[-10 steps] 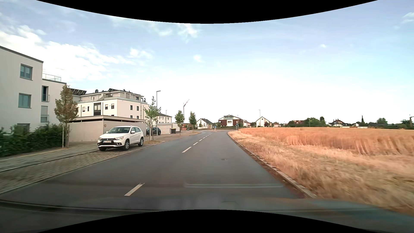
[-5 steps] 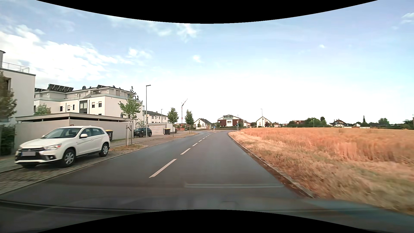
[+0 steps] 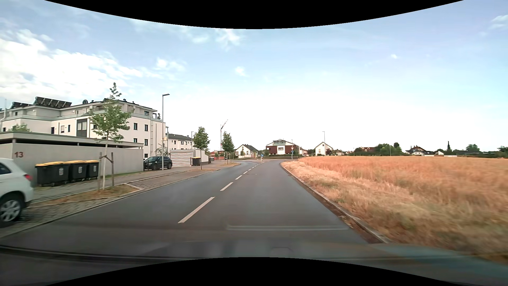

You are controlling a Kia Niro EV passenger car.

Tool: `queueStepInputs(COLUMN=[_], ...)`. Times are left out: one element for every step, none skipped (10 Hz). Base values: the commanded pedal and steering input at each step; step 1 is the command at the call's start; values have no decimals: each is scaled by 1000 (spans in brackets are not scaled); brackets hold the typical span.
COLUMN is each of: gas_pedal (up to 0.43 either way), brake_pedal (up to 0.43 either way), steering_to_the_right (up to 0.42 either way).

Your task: Follow the waypoints while adhering to traffic rules and regulations

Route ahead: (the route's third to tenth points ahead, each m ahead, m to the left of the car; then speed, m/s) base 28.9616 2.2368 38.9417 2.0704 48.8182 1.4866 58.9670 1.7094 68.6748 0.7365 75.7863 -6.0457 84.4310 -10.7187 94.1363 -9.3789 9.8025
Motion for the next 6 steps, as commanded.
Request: queueStepInputs(gas_pedal=[47,98,138,138,150,150], brake_pedal=[0,0,0,0,0,0], steering_to_the_right=[3,5,8,10,11,11])
